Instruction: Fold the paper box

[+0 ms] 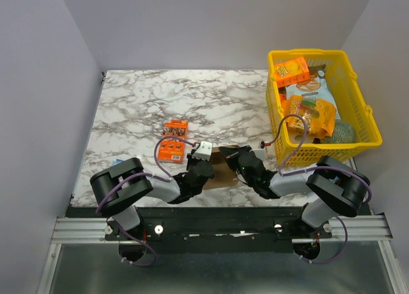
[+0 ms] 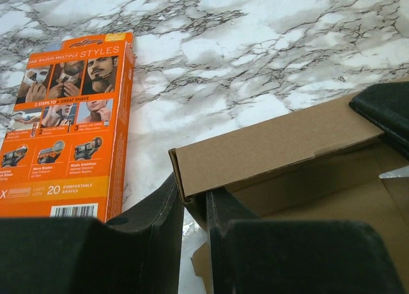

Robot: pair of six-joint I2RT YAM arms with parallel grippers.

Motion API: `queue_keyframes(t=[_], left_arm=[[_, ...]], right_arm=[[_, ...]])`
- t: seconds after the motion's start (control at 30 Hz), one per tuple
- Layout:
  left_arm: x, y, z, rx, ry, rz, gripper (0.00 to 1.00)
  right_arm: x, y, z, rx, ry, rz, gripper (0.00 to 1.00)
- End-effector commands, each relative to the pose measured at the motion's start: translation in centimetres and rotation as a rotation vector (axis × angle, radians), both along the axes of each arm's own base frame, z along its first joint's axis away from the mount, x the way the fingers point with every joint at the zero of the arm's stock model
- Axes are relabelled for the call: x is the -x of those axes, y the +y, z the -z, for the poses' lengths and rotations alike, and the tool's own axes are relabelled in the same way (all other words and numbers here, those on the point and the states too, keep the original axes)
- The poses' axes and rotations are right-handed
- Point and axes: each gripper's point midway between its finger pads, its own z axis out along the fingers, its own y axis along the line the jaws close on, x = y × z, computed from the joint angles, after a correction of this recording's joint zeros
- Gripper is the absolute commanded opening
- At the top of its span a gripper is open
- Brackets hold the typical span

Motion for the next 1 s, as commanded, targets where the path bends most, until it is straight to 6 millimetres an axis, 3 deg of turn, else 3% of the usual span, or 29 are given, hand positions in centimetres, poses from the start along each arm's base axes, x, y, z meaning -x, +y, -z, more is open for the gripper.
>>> queue_keyframes(t=[0.0,0.37,0.53,0.63,0.87,0.97], left_arm=[[0.6,5.0,2.8,-0.232,0.027,-0.17,0.0],[0.8,4.6,3.7,-0.251,0.045,-0.194,0.0],[0.9,3.0,2.8,-0.145,0.046,-0.123,0.32],[1.0,2.8,2.0,-0.103,0.036,-0.097,0.45],[2.0,2.5,0.8,-0.008,0.025,-0.003,0.68],[2.6,2.2,-0.7,0.063,0.004,0.052,0.77]], right_arm=[[-0.2,-2.9,1.2,0.061,0.017,0.103,0.0],[-0.1,-3.1,1.6,0.076,0.045,0.111,0.0],[-0.1,-2.5,1.6,0.063,0.045,0.092,0.0],[-0.1,-2.6,1.3,0.062,0.038,0.095,0.01],[-0.2,-2.6,1.1,0.067,0.031,0.091,0.0],[-0.2,-2.5,1.1,0.065,0.031,0.088,0.0]])
